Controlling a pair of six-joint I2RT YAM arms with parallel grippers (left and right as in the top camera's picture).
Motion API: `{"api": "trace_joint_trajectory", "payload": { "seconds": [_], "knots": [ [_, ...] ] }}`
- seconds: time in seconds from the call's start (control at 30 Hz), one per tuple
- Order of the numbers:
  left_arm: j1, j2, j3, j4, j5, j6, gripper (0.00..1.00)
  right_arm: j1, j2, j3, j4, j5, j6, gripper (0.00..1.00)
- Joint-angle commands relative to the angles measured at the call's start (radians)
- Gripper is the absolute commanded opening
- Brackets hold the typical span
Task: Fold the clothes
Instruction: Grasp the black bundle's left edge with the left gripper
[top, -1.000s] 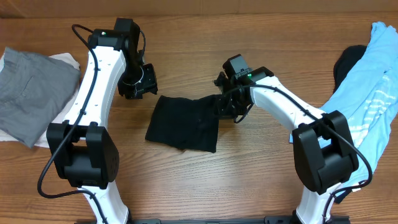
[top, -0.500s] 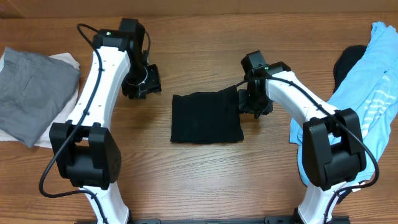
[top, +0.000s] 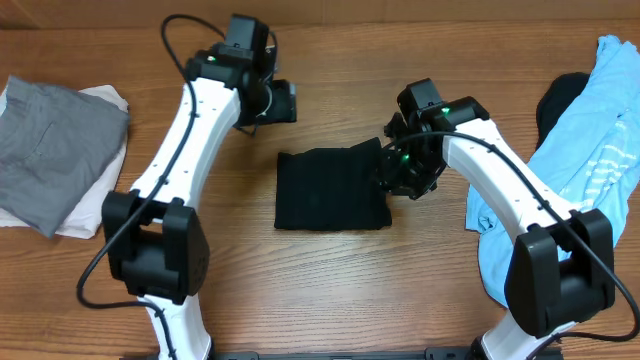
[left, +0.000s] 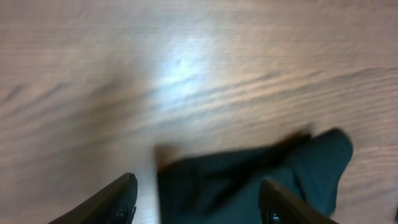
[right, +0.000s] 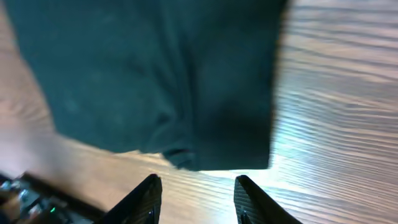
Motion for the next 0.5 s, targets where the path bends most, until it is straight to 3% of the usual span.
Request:
{"api": "trace_joint_trajectory", "payload": {
  "seconds": [0.0, 0.3, 0.4, 0.47],
  "knots": [
    [-0.013, 0.114, 0.000, 0.036, 0.036, 0.037, 0.64, 0.027, -0.014, -0.016, 0.011, -0.067, -0.026, 0.41],
    [-0.033, 0.312, 0.000, -0.111, 0.029, 0.045, 0.56, 0.050, -0.012, -0.222, 0.186, -0.066, -0.032, 0.40],
    [-0.031, 0.326, 0.000, -0.218, -0.035, 0.043, 0.49, 0.050, -0.007, -0.283, 0.238, -0.038, -0.090, 0.40],
    [-0.030, 0.326, 0.000, -0.360, -0.110, 0.043, 0.44, 0.048, 0.011, -0.310, 0.251, 0.109, -0.093, 0.41]
  ]
}}
